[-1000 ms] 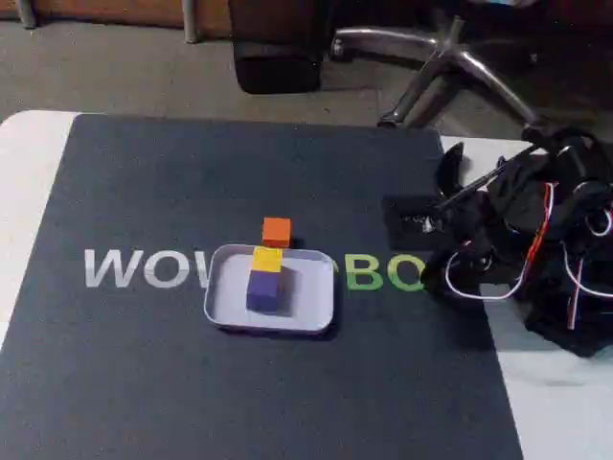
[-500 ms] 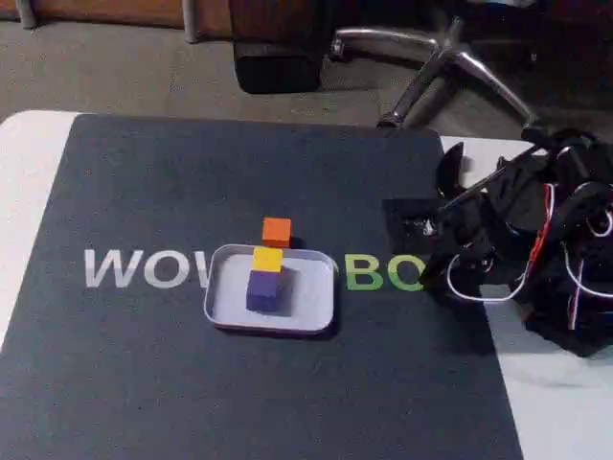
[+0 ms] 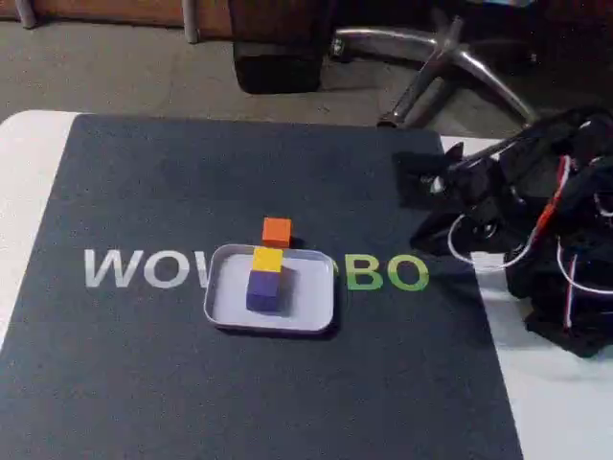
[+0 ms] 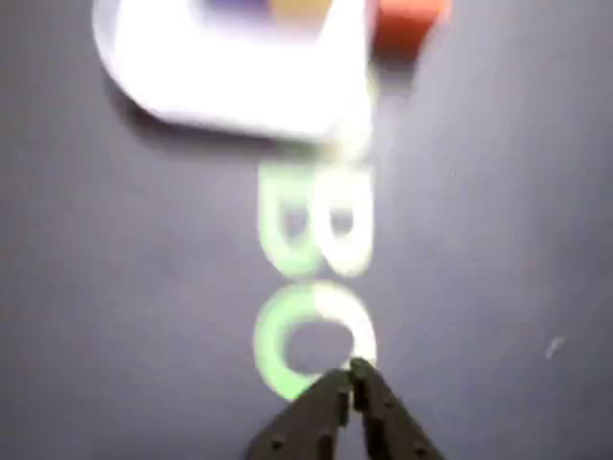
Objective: Move blocks one by one until all three blocks are in the tray.
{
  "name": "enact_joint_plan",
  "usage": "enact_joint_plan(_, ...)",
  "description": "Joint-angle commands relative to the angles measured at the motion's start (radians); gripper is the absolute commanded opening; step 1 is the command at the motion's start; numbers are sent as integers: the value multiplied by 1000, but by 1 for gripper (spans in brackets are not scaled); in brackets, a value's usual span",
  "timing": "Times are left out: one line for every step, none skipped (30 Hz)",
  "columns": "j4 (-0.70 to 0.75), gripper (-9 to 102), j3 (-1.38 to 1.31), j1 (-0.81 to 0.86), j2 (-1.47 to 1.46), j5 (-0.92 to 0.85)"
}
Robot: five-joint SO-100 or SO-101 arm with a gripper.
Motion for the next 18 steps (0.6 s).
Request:
enact_joint_plan(3,-8,-126,-51,0,12)
enact_joint_plan(3,-8,-150,-60,0,-8)
enact_joint_plan(3,-8,-172,-71,0,-35)
enact_joint_plan(-5,-8,-192,-80,-5,-52)
enact_joint_plan(-12,-8,-218,-91,-21,-61)
enact_joint_plan(-25,-8,-253,-94,-63,-64)
enact_joint_plan(-28,-8,-305,-94,-133,-64)
enact_joint_plan(-28,-8,-377,-87,-229,-63)
enact_joint_plan(-20,-8,-465,-77,-345,-49)
enact_joint_plan(3,-8,-575,-63,-474,-37)
enact_joint_plan(40,-8,-701,-52,-609,-23)
enact_joint_plan(84,-8,-828,-43,-735,-5)
enact_joint_plan(137,-8,-962,-41,-854,23)
enact_joint_plan(187,-8,-1080,-49,-951,54)
enact_joint_plan(221,-8,-1183,-57,-1028,77)
enact_joint_plan(235,-8,-1262,-61,-1088,92)
enact_joint_plan(238,-8,-1321,-63,-1137,95)
enact_joint_plan(238,-8,-1365,-63,-1177,83)
